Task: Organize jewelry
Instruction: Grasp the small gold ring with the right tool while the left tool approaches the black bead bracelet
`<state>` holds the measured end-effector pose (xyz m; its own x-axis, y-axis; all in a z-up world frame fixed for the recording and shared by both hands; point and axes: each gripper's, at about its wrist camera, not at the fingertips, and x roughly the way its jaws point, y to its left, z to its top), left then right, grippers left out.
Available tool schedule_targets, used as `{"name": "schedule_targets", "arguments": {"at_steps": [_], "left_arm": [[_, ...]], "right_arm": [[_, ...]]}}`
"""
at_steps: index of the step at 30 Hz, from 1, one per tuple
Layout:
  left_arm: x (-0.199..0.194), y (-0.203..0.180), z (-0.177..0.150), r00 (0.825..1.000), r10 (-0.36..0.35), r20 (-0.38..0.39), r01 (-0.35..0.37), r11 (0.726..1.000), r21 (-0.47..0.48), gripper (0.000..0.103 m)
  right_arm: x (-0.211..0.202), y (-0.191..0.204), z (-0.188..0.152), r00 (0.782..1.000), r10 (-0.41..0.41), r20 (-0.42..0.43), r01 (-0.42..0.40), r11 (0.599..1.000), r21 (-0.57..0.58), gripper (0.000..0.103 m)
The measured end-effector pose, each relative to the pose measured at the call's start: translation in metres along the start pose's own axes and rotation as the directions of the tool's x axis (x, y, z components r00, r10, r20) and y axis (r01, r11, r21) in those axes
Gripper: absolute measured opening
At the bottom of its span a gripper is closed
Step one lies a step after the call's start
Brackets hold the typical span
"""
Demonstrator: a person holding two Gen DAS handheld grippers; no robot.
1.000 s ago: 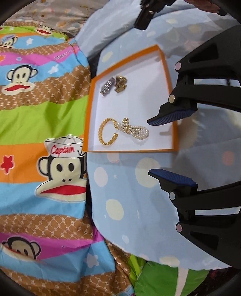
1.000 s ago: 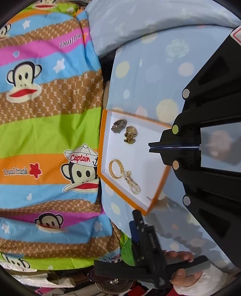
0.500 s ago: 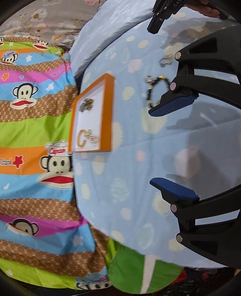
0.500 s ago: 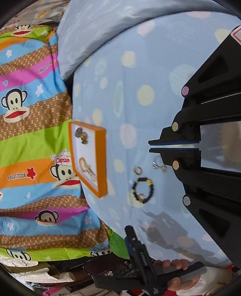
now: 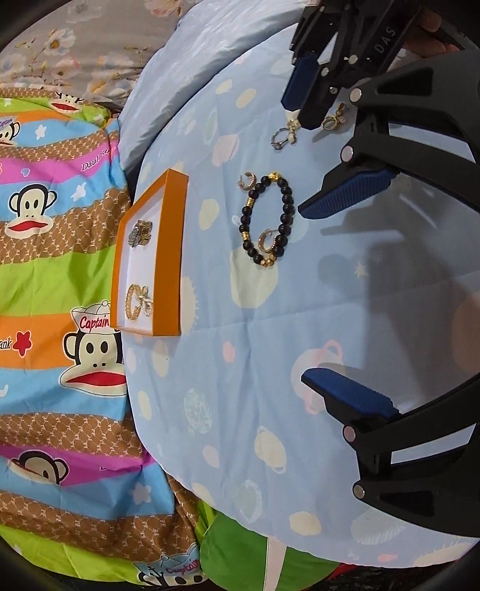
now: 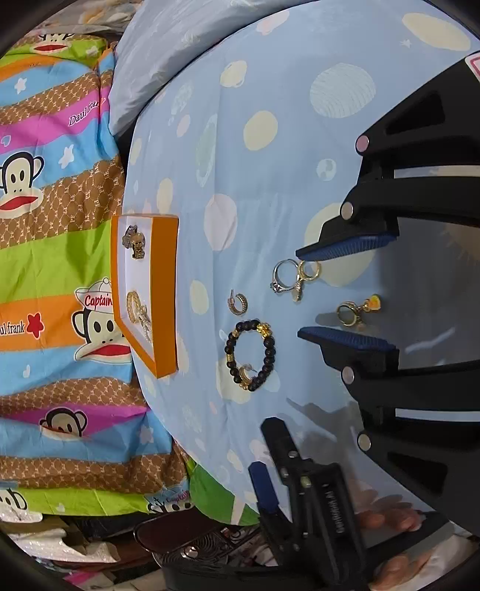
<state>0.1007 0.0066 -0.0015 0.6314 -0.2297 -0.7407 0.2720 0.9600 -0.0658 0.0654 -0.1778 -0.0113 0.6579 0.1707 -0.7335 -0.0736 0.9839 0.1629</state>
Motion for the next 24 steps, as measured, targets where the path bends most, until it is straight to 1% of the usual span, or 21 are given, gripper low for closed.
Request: {"name": "schedule_targets", "arguments": {"at_steps": [3, 7, 9, 10, 11, 15, 21, 24], "left_arm": [[0.003, -0.003, -0.002, 1.000, 0.013, -0.007, -0.013, 1.000, 0.015, 0.080], [0.004, -0.004, -0.002, 1.000, 0.012, -0.010, -0.011, 1.000, 0.022, 0.080], [0.005, -0.004, -0.002, 1.000, 0.010, -0.012, -0.009, 1.000, 0.021, 0.080], [0.005, -0.004, -0.002, 1.000, 0.010, -0.013, -0.010, 1.000, 0.020, 0.080], [0.005, -0.004, -0.003, 1.000, 0.009, -0.014, -0.009, 1.000, 0.019, 0.080], [0.006, -0.004, -0.003, 1.000, 0.007, -0.017, -0.007, 1.000, 0.018, 0.080], [0.006, -0.005, -0.003, 1.000, 0.001, -0.019, 0.000, 1.000, 0.020, 0.081], [0.005, -0.006, -0.002, 0.999, -0.029, -0.023, 0.029, 1.000, 0.011, 0.081]], "right_arm": [[0.006, -0.002, 0.003, 1.000, -0.027, -0.013, 0.028, 0.999, 0.019, 0.040], [0.011, -0.005, 0.004, 0.999, -0.032, -0.028, 0.033, 0.999, 0.037, 0.040], [0.013, -0.006, 0.005, 0.999, -0.033, -0.033, 0.035, 0.999, 0.042, 0.038], [0.014, -0.006, 0.005, 0.999, -0.034, -0.035, 0.036, 0.998, 0.044, 0.034], [0.014, -0.006, 0.005, 0.999, -0.034, -0.037, 0.036, 0.998, 0.046, 0.028], [0.015, -0.008, 0.005, 0.999, -0.026, -0.042, 0.028, 0.998, 0.053, 0.013], [0.010, -0.009, 0.004, 1.000, -0.013, -0.017, 0.014, 0.998, 0.059, 0.013], [0.006, -0.009, 0.004, 1.000, -0.015, 0.004, 0.014, 0.998, 0.057, 0.013]]}}
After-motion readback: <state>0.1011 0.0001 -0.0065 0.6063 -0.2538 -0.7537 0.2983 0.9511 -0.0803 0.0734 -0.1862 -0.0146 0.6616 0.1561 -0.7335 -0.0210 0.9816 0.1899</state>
